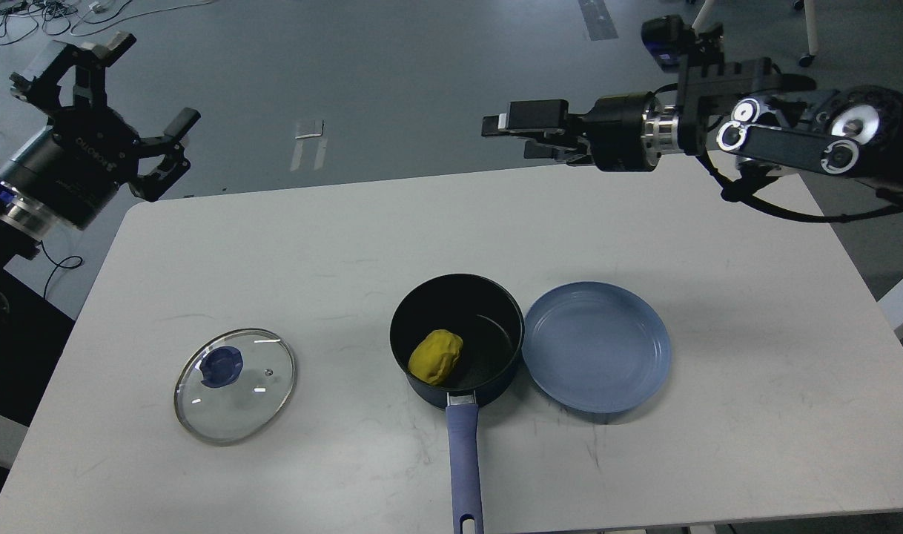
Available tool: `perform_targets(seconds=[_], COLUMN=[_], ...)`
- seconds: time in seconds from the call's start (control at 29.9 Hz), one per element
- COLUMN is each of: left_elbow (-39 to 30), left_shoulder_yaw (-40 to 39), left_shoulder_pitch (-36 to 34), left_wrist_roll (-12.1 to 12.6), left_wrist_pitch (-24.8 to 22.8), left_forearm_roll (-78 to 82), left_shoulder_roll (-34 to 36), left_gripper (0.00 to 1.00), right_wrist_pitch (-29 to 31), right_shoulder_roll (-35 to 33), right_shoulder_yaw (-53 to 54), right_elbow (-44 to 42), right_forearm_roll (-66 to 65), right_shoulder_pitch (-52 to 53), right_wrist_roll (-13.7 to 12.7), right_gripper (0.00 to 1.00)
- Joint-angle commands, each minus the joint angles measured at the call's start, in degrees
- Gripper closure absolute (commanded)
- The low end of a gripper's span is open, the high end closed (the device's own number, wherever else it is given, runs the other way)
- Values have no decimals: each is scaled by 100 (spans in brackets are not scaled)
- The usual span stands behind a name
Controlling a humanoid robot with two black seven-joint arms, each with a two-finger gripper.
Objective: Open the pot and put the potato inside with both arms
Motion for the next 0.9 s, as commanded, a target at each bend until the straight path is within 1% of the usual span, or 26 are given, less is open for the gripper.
perform_targets(seconds=[0.0, 0.03, 0.1, 0.17, 0.27, 0.33, 0.4, 0.47, 0.7, 0.87], left_elbow=[49, 75, 119, 180, 233, 259, 295, 531, 1015, 1244], left_shoulder_yaw=[-9, -17, -44, -53, -88, -97, -105, -105, -210, -352], left_shoulder_pitch=[55, 64, 82, 169, 327, 389, 521, 583, 899, 1031], left_wrist_roll=[0, 0, 0, 0, 0, 0, 0, 0, 0, 0], left_wrist_pitch=[1, 1, 1, 1, 1, 1, 1, 1, 1, 1], left_forearm_roll=[0, 0, 0, 0, 0, 0, 17, 9, 9, 17], left_shoulder_roll=[-77, -147, -209, -297, -429, -508, -640, -850, -1421, -1695], left_gripper=[2, 2, 2, 2, 2, 2, 2, 2, 2, 2], right_wrist_pitch=[-14, -14, -5, 4, 118, 205, 372, 618, 882, 923], right_shoulder_roll=[-296, -313, -313, -313, -305, -270, -234, -173, -59, -58], right_shoulder_yaw=[1035, 1402, 1686, 2194, 2521, 2566, 2575, 2662, 3093, 3102], right_elbow=[-46, -46, -46, -46, -37, -37, -37, -37, -37, -37], right_forearm_roll=[535, 762, 974, 1509, 2335, 2520, 2610, 2645, 2645, 2628], right_shoulder_pitch=[-902, -1208, -1482, -1929, -2413, -2546, -2731, -2933, -3592, -3689], right_wrist_roll=[2, 2, 2, 2, 2, 2, 2, 2, 2, 2], right_gripper=[0, 0, 0, 0, 0, 0, 0, 0, 0, 0])
